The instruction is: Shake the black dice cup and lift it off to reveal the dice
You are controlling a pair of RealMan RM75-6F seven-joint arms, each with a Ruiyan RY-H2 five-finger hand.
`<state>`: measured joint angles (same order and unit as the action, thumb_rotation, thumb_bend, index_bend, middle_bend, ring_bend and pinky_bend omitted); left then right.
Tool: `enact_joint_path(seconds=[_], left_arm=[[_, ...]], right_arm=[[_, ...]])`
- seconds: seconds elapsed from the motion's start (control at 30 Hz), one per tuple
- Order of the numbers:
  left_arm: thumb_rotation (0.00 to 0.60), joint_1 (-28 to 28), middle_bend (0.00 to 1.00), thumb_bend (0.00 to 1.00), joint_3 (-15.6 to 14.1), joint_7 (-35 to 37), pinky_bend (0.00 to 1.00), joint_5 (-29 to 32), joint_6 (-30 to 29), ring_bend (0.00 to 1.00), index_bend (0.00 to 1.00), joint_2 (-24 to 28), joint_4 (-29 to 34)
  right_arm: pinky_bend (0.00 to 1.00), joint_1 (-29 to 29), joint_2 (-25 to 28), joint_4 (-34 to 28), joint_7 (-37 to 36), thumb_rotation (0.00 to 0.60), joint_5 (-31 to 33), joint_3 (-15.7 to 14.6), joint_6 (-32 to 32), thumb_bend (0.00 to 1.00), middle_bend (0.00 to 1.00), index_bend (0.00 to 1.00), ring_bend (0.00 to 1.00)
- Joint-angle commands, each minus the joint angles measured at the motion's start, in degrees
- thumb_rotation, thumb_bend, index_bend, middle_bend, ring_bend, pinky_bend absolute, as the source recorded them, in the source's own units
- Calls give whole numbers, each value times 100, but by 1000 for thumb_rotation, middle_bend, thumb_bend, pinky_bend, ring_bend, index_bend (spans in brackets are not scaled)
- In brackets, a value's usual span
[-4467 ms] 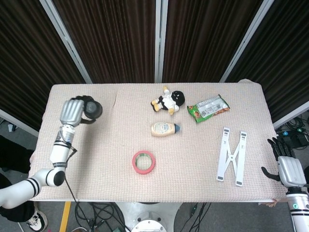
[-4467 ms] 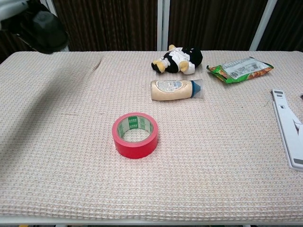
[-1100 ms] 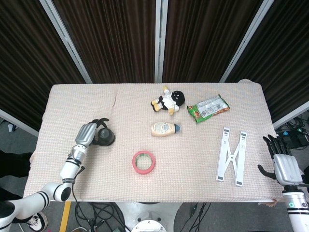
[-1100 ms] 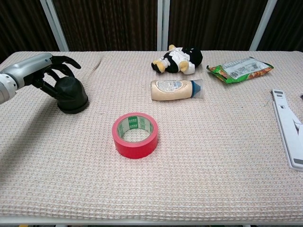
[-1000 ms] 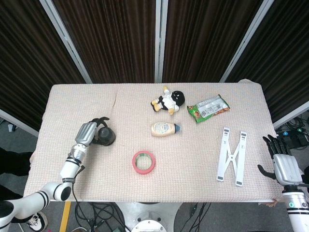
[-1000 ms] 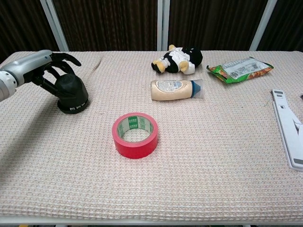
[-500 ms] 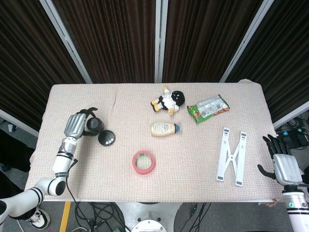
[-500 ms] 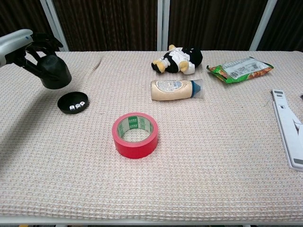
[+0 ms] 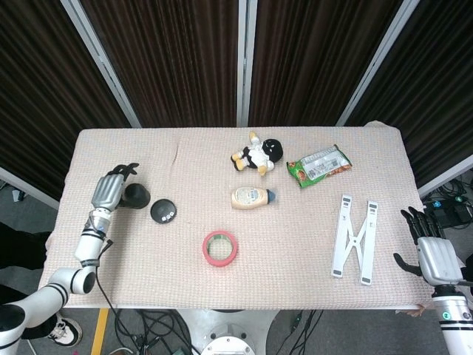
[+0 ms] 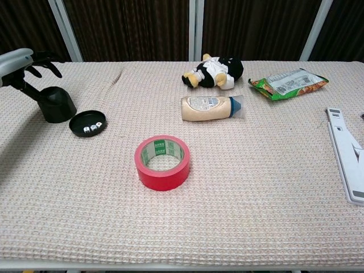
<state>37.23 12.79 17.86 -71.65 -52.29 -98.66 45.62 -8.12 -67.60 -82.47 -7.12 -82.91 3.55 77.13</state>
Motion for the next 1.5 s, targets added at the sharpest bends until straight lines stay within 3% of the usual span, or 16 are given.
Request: enact_joint_path(seconds=[0.03,0.2,0.3,0.43,0.57,0.87,1.03,1.23,1.5], left_arm=[[600,-52,246,21,-14,52,209,-112,-238,119,135,71,83],[600,-215,245,21,4,-31,208,-211,-632,119,135,447,692],[600,-391,229,21,-82,-319,208,-137,-591,107,135,924,1433],[600,-731,196,21,-284,-1098,195,-6,-775,83,135,1569,2516],[600,-1159,196,14,-497,-1927,187,24,-1400,83,136,1914,3229],[600,-2312,196,5,-1227,-2841,173,-561,-3065,83,143,2109,3662],[600,-2821,196,3,-1457,-2885,171,-589,-3477,83,149,2116,3938],[600,-3006,196,3,-1517,-2884,171,-810,-3649,83,149,2212,4099],[600,-3085,196,3,-1340,-2797,171,-966,-3793,83,149,2197,4111]], right_arm=[[0,11,11,-7,-10,600,-6,3,23,154,0,0,0],[0,48,30,-13,-51,600,-50,-4,110,154,0,0,0],[0,75,59,-37,-56,600,-100,-9,192,153,0,0,0],[0,138,113,-96,-44,600,-198,-28,359,153,0,0,0],[0,246,177,-175,26,600,-411,-93,641,151,0,0,0],[0,486,147,-218,263,600,-943,-454,989,117,0,0,0],[0,585,35,-247,623,600,-1048,-489,1160,120,0,0,0],[0,670,-35,-256,834,600,-1076,-449,1342,119,0,0,0],[0,671,-75,-179,816,600,-992,-397,1293,120,0,0,0]])
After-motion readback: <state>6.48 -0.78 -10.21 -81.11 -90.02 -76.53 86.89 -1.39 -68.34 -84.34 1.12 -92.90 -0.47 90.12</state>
